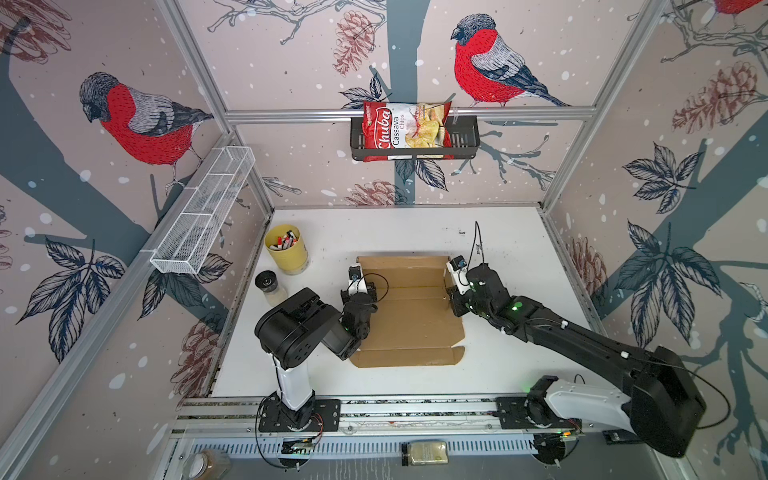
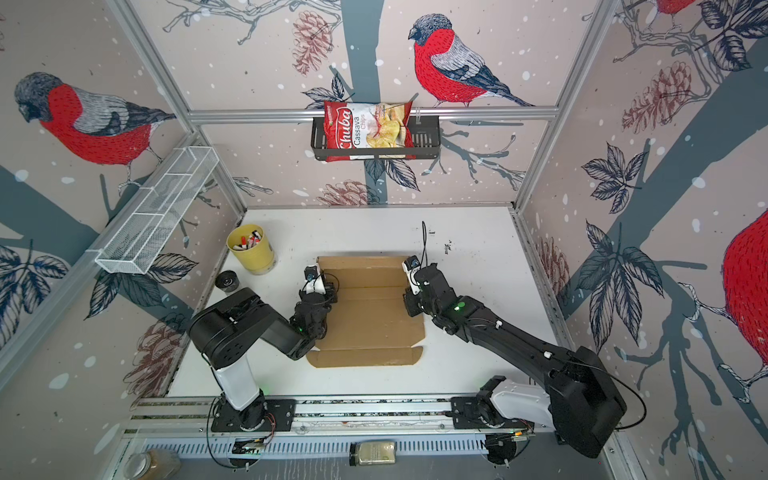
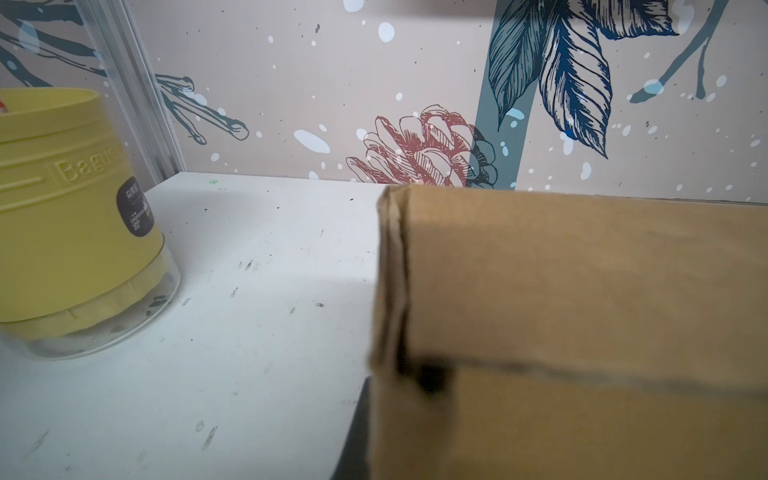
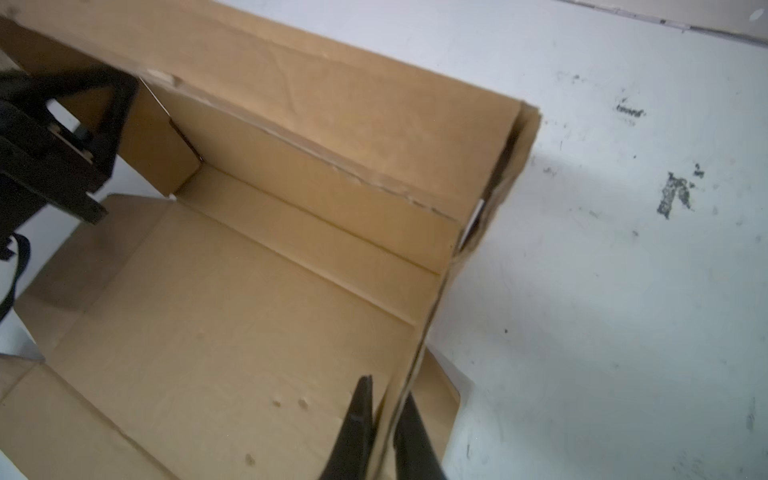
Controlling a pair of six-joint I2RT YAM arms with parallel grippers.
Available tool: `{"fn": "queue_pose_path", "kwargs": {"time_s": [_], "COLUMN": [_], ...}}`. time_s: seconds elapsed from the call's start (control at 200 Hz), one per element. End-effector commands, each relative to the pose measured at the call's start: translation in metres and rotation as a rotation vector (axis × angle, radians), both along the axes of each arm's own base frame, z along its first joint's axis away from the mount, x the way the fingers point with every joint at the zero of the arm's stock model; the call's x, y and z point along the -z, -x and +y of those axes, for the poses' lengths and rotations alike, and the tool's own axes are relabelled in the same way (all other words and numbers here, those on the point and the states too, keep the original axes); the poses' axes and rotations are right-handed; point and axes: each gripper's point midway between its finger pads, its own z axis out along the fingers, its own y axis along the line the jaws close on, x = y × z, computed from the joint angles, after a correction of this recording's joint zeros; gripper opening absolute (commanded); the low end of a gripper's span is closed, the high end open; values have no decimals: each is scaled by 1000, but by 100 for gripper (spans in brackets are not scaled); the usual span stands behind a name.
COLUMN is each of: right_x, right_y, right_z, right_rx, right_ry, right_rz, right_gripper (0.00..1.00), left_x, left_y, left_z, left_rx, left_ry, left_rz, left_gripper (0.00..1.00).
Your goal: Fold the paper box
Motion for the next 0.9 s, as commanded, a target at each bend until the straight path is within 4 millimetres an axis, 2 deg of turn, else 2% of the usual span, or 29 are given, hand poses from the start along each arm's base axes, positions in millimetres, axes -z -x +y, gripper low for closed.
{"fn": "queue_pose_path", "kwargs": {"time_s": [0.0,0.17,0.26,0.435,0.615,0.896], "right_x": [-19,-29,-35,-45,-43,-64], "right_y": [-10,-25,-29,-20,-25,-33], "right_z": [11,4,1,10,-5,-20], "right_rx": [-32,-56,-78,-170,-112,-76], "right_ry": [-96,-166,-204,-274,-334,-448], "right_rz": [-39,-21,-23,4,36,27], "right_gripper": [22,44,50,61,67,72], "left_x": [3,2,3,3,5,6], "left_y": [0,-2,-2,-3,-3,-5], "left_z": [-9,-14,-15,-16,-13,-12], "left_rx": [55,79,83,84,83,84], "left_ry": [-47,-67,-71,-73,-72,-71], "left_rz": [12,18,21,24,31,34], "left_gripper": [0,0,0,0,0,0]}}
